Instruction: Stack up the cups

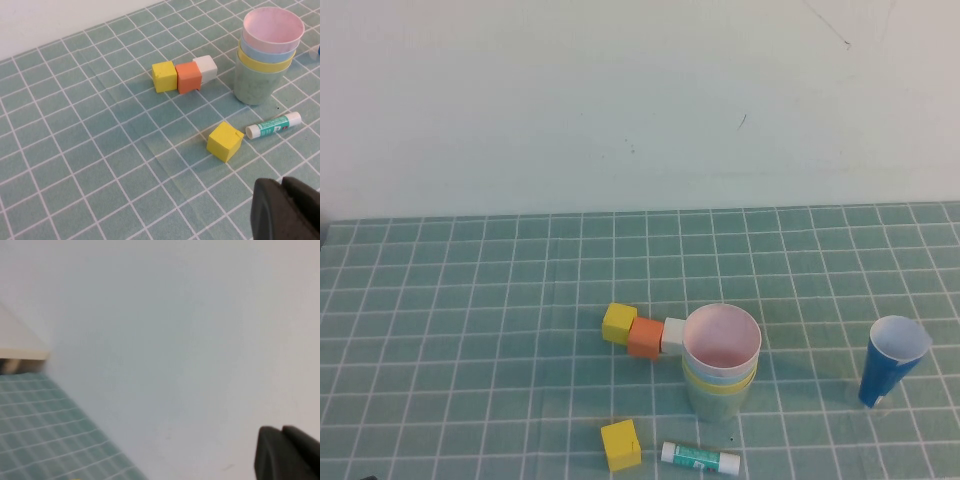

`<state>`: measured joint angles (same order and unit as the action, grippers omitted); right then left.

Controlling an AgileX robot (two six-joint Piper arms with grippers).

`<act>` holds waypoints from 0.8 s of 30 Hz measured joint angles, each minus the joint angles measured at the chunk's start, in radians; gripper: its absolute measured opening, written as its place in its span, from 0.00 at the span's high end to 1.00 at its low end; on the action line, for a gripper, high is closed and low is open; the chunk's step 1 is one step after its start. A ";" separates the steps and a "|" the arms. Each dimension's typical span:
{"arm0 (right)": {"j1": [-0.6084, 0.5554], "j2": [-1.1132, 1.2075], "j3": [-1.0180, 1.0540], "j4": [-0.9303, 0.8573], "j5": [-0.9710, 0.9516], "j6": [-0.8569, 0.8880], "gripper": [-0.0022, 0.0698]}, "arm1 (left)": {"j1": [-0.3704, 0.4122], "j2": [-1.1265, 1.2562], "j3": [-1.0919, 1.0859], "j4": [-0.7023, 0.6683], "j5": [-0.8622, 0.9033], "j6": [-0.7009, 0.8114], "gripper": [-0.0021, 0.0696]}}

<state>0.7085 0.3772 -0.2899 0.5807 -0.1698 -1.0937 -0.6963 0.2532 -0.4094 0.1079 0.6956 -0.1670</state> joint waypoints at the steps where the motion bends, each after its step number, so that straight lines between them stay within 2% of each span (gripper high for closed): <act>1: 0.000 -0.018 0.028 0.014 -0.037 -0.017 0.97 | 0.000 0.000 0.000 0.000 0.000 0.000 0.97; 6: -0.005 -0.073 0.164 0.070 -0.157 -0.024 0.97 | 0.000 0.000 0.000 0.000 0.000 0.000 0.97; 10: -0.086 -0.088 0.230 0.072 -0.172 0.033 0.97 | 0.000 0.000 0.000 0.000 0.000 0.000 0.97; 14: -0.244 -0.091 0.267 0.021 -0.159 0.117 0.97 | 0.000 0.000 0.000 0.000 0.000 0.000 0.97; 17: -0.363 -0.103 0.283 -0.107 -0.131 0.279 0.97 | 0.000 0.000 0.000 0.000 0.000 0.000 0.97; 21: -0.479 -0.163 0.290 -0.240 0.013 0.498 0.97 | 0.000 0.000 0.000 0.000 0.000 0.000 0.97; 24: -0.594 -0.212 0.290 -0.269 0.126 0.586 0.97 | 0.000 0.000 0.000 0.000 0.000 0.000 0.97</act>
<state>0.1147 0.1655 0.0000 0.3114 -0.0439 -0.5076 -0.6963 0.2532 -0.4094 0.1079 0.6956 -0.1670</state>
